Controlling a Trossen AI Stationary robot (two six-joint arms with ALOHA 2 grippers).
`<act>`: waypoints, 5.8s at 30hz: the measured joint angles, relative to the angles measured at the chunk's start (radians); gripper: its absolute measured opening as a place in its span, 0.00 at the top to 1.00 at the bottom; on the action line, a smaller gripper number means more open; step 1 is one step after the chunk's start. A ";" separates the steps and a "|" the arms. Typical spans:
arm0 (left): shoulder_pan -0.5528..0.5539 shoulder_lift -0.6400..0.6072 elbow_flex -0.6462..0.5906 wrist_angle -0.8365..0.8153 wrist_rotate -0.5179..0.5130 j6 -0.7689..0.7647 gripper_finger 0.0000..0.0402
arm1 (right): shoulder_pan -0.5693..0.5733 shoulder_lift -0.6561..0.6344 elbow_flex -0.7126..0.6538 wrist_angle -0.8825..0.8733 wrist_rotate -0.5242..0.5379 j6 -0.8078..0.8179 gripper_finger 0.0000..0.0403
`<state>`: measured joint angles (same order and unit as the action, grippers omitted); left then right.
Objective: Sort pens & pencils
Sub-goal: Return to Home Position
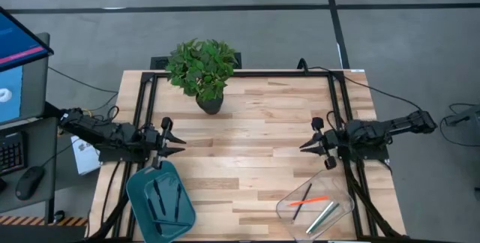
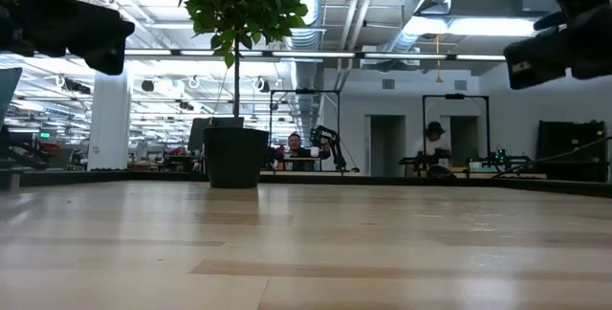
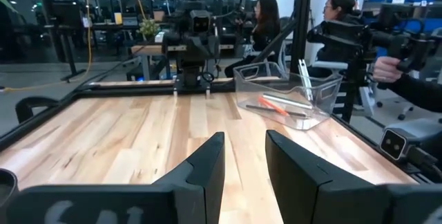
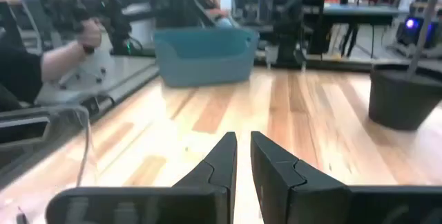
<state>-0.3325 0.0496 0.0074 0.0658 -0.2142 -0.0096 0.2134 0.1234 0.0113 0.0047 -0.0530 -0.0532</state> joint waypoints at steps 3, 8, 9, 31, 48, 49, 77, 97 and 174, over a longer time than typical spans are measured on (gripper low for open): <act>0.000 0.006 0.000 0.000 0.000 0.009 0.76 | 0.001 0.042 0.000 0.000 0.001 0.000 0.84; 0.000 0.030 0.000 -0.001 0.000 0.011 0.76 | 0.005 0.086 0.000 0.000 0.002 0.000 0.84; 0.000 0.036 -0.001 -0.001 0.000 0.009 0.76 | 0.005 0.091 0.000 0.000 0.002 0.000 0.84; 0.000 0.057 -0.001 -0.002 -0.001 0.002 0.76 | 0.005 0.096 0.000 0.006 0.001 0.001 0.84; 0.000 0.057 -0.001 -0.002 -0.001 -0.020 0.76 | 0.005 0.098 0.000 0.002 0.001 0.001 0.84; 0.000 0.057 -0.001 -0.002 -0.001 -0.021 0.76 | 0.005 0.098 0.000 0.002 0.001 0.001 0.84; 0.000 0.057 -0.001 -0.002 -0.002 -0.021 0.76 | 0.005 0.098 0.000 0.002 0.001 0.001 0.84; 0.000 0.057 -0.001 -0.002 -0.002 -0.021 0.76 | 0.005 0.098 0.000 0.002 0.001 0.001 0.84; 0.000 0.057 -0.001 -0.002 -0.002 -0.021 0.76 | 0.004 0.098 0.000 0.002 0.001 0.001 0.84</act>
<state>-0.3321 0.1069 0.0064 0.0636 -0.2161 -0.0307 0.2176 0.2218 0.0113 0.0066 -0.0521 -0.0524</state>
